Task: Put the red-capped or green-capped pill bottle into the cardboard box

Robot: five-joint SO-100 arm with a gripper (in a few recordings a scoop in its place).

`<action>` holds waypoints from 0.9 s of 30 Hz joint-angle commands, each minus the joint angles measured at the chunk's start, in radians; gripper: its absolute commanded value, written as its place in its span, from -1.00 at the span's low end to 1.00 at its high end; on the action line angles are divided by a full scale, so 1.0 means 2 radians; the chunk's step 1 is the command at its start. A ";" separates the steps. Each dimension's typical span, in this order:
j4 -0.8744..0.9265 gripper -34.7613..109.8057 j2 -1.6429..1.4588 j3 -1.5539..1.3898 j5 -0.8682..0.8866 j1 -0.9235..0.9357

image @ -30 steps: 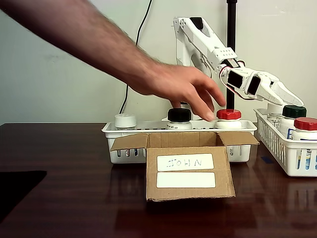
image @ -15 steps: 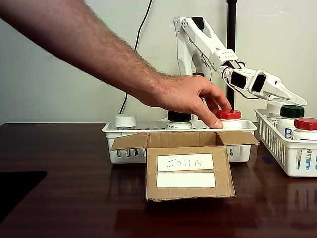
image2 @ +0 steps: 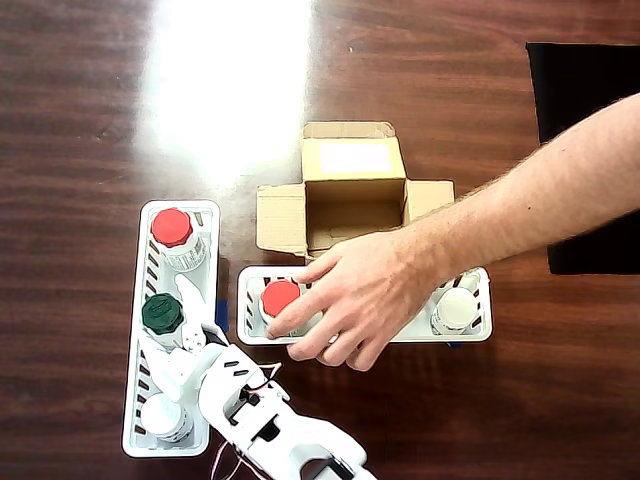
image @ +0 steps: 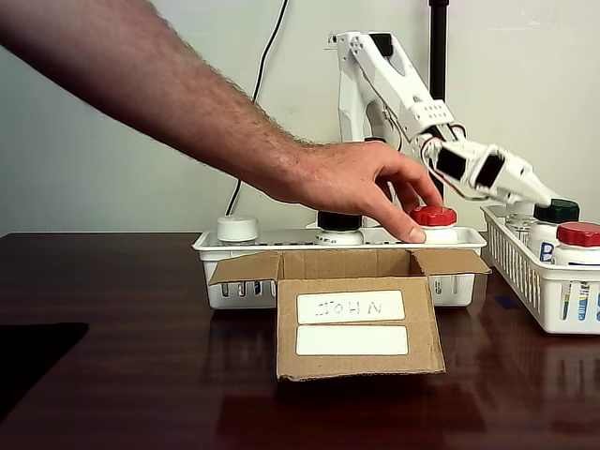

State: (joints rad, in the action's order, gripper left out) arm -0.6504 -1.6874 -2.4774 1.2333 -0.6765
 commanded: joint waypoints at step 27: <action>0.261 -0.54 -0.173 0.130 -0.061 -0.013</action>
State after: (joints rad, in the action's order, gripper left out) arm -0.2884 -1.7656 -2.3455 1.1536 -0.6443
